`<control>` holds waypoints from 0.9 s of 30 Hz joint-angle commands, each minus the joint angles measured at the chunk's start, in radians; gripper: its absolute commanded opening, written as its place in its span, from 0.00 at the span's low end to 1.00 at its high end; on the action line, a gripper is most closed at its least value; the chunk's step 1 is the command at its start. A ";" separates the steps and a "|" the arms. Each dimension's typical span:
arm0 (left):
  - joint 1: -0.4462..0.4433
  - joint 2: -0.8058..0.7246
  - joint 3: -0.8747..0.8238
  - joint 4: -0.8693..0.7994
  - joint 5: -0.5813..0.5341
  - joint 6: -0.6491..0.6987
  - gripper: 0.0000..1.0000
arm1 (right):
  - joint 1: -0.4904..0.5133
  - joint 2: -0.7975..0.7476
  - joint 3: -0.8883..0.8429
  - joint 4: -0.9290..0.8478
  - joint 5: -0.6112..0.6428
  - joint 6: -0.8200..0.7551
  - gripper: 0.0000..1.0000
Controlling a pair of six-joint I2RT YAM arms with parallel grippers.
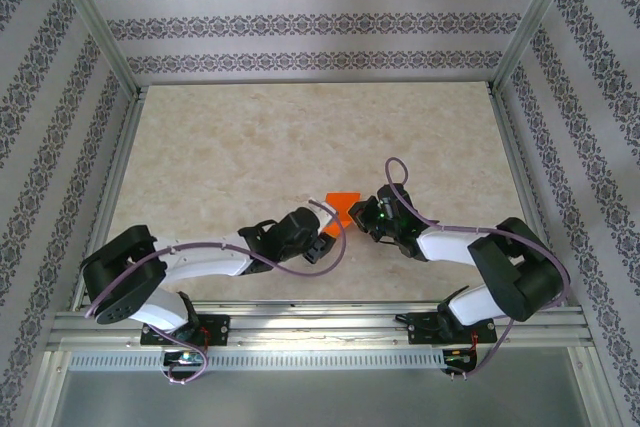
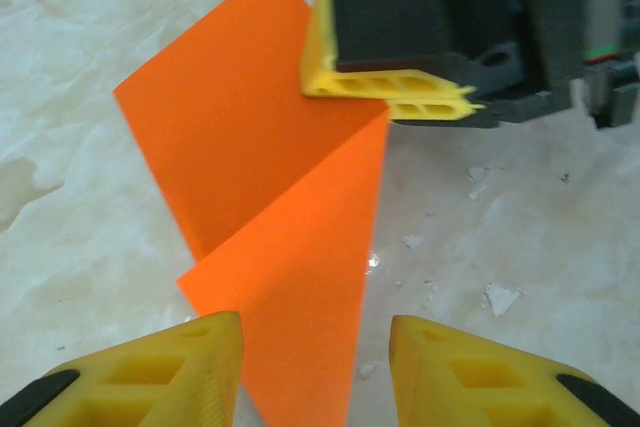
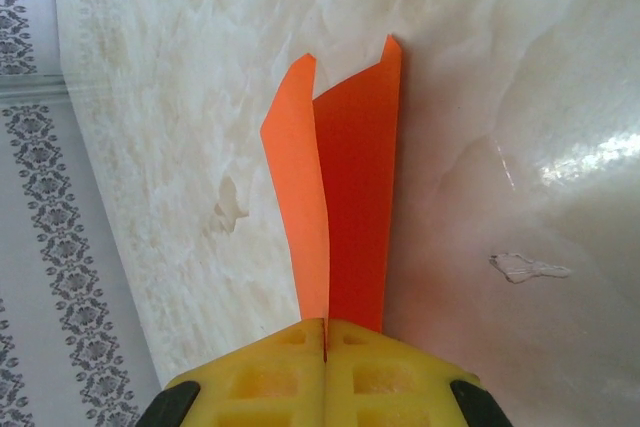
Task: Fold a paper plane with a square sheet of paper (pick it up from the middle)
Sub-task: Fold the wing for the fifth time at the center of the table.
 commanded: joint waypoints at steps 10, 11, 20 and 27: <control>-0.033 0.002 -0.019 0.106 -0.046 0.126 0.46 | 0.006 0.025 0.032 0.026 -0.025 -0.023 0.00; -0.033 -0.001 -0.027 0.111 -0.041 0.138 0.47 | 0.006 0.025 0.034 0.022 -0.023 -0.023 0.00; -0.033 -0.010 -0.040 0.083 -0.004 0.248 0.47 | 0.009 0.024 0.038 0.012 -0.022 -0.013 0.00; -0.033 0.011 -0.049 0.066 -0.002 0.310 0.47 | 0.009 0.019 0.041 0.010 -0.015 -0.011 0.00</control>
